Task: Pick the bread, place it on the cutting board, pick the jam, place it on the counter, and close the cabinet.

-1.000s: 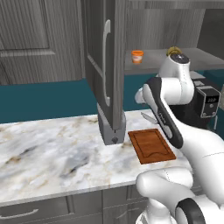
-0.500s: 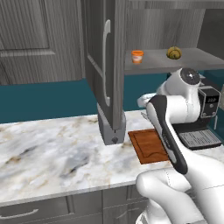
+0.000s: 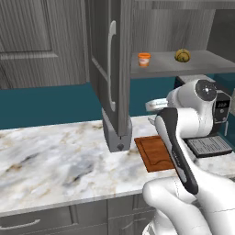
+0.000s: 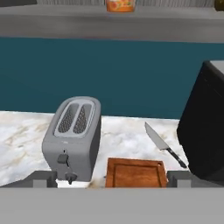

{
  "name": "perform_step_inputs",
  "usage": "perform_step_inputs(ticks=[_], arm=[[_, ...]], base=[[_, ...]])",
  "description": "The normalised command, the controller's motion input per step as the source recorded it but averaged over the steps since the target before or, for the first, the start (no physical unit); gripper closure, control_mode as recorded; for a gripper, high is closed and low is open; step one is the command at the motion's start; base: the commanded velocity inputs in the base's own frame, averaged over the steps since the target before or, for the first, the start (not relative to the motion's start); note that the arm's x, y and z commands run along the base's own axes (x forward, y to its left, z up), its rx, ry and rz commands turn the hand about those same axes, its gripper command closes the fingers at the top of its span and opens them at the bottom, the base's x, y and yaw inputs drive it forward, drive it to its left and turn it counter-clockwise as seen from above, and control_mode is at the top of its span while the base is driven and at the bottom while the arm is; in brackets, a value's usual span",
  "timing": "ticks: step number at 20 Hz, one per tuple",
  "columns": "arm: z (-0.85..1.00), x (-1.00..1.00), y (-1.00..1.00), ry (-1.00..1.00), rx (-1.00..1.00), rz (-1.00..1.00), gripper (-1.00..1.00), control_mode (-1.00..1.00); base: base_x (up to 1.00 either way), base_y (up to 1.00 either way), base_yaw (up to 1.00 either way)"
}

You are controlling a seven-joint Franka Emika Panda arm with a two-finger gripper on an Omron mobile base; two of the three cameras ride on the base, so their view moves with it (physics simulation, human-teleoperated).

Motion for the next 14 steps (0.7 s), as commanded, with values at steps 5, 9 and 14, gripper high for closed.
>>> perform_step_inputs(ticks=[5, 9, 14], arm=[[0.39, 0.0, 0.0, -0.01, 0.02, 0.0, -1.0, -1.0], [0.4, 0.0, 0.0, 0.0, 0.02, 0.0, -1.0, -1.0], [0.36, 0.0, 0.0, 0.0, 0.02, 0.0, -1.0, -1.0]], base=[[0.0, 0.0, 0.0], [0.0, 0.0, 0.0], [0.0, 0.0, 0.0]])
